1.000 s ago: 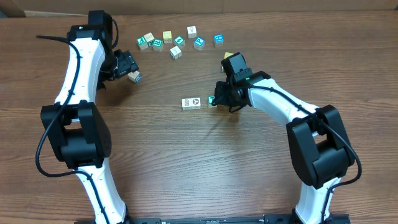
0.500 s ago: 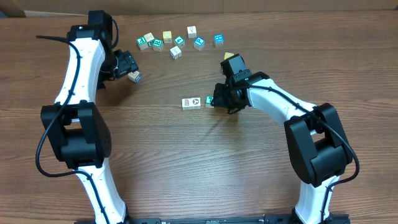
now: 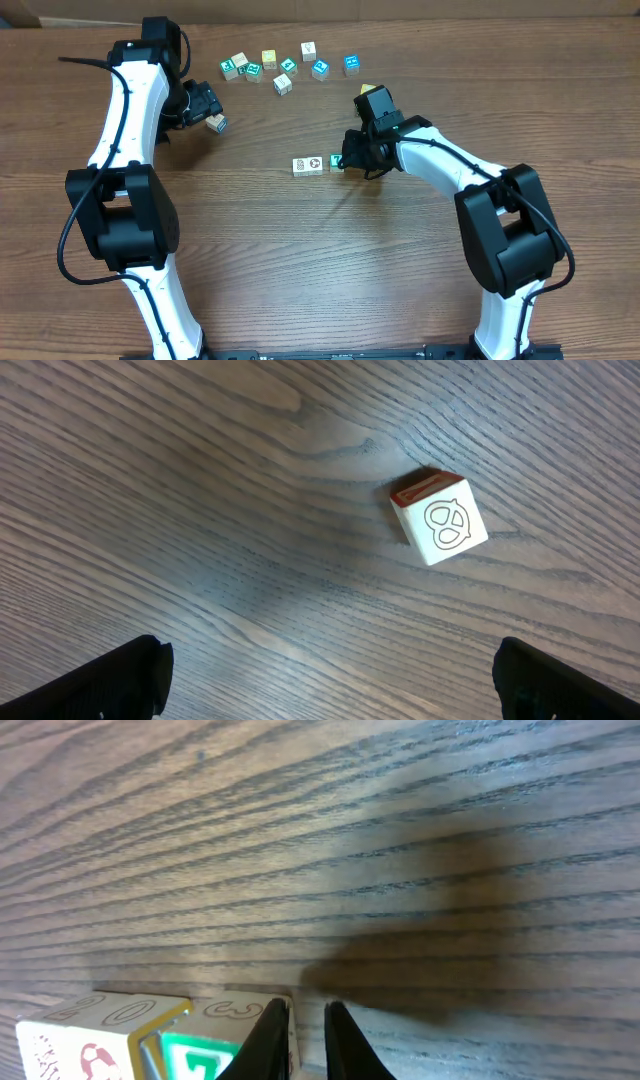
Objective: Form a horizontal line
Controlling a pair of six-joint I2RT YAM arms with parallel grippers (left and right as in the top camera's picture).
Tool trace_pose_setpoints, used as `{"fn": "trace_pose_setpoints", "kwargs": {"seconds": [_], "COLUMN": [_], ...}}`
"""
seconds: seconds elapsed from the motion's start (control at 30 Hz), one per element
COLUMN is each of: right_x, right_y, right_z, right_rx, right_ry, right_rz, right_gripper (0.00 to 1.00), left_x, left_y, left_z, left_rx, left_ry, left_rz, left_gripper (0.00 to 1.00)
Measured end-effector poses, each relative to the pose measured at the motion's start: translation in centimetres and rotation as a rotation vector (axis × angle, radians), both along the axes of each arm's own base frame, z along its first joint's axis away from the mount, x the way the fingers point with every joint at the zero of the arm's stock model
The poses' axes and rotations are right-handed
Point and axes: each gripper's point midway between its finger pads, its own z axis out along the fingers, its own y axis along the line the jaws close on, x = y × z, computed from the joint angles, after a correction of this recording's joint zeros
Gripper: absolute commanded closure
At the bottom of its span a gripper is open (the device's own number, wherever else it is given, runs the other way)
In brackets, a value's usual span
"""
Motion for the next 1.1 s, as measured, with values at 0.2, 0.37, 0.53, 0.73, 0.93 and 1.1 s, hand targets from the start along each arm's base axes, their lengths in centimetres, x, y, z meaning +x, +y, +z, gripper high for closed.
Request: {"fn": "trace_pose_setpoints", "kwargs": {"seconds": [0.2, 0.37, 0.53, 0.73, 0.93, 1.1], "right_x": [-0.2, -0.3, -0.5, -0.8, -1.3, -1.8], "right_y": [0.2, 0.5, 0.7, 1.0, 1.9, 2.7], "right_z": [-0.2, -0.2, -0.2, -0.2, -0.1, -0.2], "right_rx": [0.011, 0.024, 0.035, 0.044, 0.049, 0.044], "right_ry": [0.009, 0.017, 0.024, 0.031, 0.033, 0.031], "right_rz": [0.009, 0.018, 0.032, 0.047, 0.069, 0.089], "right_gripper": [0.93, 0.93, 0.94, 0.96, 0.96, 0.96], "left_x": [0.0, 0.0, 0.0, 0.0, 0.0, 0.0], "left_y": [0.0, 0.0, 0.0, 0.0, 0.0, 0.0], "left_z": [0.0, 0.0, 0.0, 0.0, 0.0, 0.0], "left_rx": [0.0, 0.0, 0.0, 0.0, 0.0, 0.0], "left_ry": [0.0, 0.0, 0.0, 0.0, 0.0, 0.0], "left_rz": [0.0, 0.0, 0.0, 0.0, 0.0, 0.0], "left_gripper": [0.0, 0.0, 0.0, 0.0, 0.0, 0.0]}}
